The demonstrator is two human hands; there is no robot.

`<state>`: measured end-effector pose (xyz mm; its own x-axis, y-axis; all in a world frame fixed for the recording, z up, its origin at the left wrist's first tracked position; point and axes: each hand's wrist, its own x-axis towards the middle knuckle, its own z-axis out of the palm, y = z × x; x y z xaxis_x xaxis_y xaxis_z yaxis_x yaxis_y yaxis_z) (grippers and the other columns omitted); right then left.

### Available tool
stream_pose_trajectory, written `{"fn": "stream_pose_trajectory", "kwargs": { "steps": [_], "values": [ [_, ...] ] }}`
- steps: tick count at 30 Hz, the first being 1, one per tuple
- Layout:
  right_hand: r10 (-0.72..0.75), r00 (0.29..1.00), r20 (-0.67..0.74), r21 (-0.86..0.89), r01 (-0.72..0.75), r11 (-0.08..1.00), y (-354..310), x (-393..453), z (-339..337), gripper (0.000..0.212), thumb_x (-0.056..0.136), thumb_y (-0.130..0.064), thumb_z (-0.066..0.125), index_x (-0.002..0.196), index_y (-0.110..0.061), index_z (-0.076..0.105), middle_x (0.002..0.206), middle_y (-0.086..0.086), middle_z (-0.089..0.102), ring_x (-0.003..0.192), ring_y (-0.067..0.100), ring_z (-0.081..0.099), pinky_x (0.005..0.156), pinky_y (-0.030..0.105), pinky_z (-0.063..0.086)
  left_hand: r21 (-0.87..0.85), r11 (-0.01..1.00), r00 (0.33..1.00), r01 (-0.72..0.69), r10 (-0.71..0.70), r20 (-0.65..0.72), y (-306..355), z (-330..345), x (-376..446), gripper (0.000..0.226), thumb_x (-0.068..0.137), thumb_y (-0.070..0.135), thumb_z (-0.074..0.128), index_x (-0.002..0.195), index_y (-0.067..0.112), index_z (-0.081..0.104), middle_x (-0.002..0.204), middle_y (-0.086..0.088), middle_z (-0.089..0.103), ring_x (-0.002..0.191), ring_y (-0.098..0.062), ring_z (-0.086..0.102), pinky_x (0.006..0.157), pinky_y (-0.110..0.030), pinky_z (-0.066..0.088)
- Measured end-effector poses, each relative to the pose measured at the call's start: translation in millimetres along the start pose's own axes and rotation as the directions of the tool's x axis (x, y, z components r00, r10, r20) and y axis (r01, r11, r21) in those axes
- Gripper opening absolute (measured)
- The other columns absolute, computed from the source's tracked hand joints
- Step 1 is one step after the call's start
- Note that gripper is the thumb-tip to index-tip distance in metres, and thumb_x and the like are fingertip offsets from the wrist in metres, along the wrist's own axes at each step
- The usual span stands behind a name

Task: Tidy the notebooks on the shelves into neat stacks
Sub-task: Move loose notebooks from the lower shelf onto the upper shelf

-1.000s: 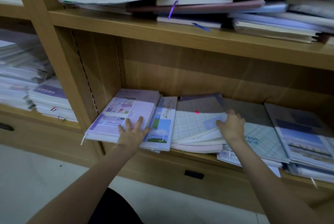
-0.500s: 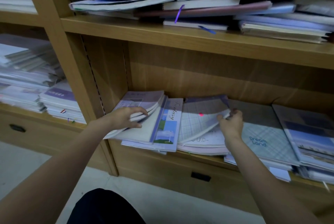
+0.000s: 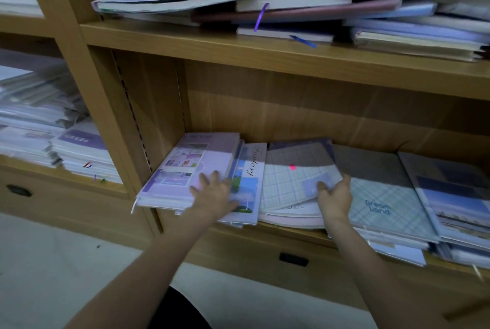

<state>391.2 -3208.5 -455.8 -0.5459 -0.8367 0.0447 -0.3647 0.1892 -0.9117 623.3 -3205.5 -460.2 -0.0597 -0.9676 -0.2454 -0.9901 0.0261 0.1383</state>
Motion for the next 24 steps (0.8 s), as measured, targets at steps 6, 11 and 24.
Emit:
{"fn": "stream_pose_trajectory", "kwargs": {
  "steps": [6,11,24],
  "values": [
    [-0.096,0.992,-0.086,0.09,0.104,0.99,-23,22,-40,0.045,0.091,-0.007,0.055,0.134,-0.004,0.04,0.092,0.003,0.052,0.092,0.023,0.052,0.087,0.037,0.045,0.113,0.99,0.997,-0.08,0.078,0.023,52,34,-6,0.071,0.093,0.045,0.047,0.147,0.028,0.004,0.157,-0.005,0.0,0.142,-0.04,0.003,0.101,-0.071,-0.01],
    [0.122,0.951,-0.283,0.379,-0.006,0.925,-21,54,-104,0.042,0.091,-0.01,0.059,0.13,-0.007,0.044,0.112,0.008,0.056,0.1,0.024,0.056,0.091,0.04,0.049,0.306,0.95,0.998,-0.061,0.053,0.033,53,44,-11,0.069,0.097,0.041,0.039,0.149,0.023,-0.003,0.157,-0.014,-0.004,0.142,-0.042,0.004,0.101,-0.07,-0.01],
    [0.276,0.961,-0.011,0.339,-0.256,0.905,56,30,-104,0.046,0.085,0.003,0.057,0.124,-0.008,0.036,0.117,0.011,0.057,0.11,0.032,0.055,0.095,0.052,0.046,0.014,0.932,0.931,-0.363,0.362,0.045,116,47,-26,0.075,0.092,0.021,0.052,0.149,0.029,0.004,0.158,-0.002,0.001,0.145,-0.026,0.003,0.117,-0.046,0.002]
  ]
}}
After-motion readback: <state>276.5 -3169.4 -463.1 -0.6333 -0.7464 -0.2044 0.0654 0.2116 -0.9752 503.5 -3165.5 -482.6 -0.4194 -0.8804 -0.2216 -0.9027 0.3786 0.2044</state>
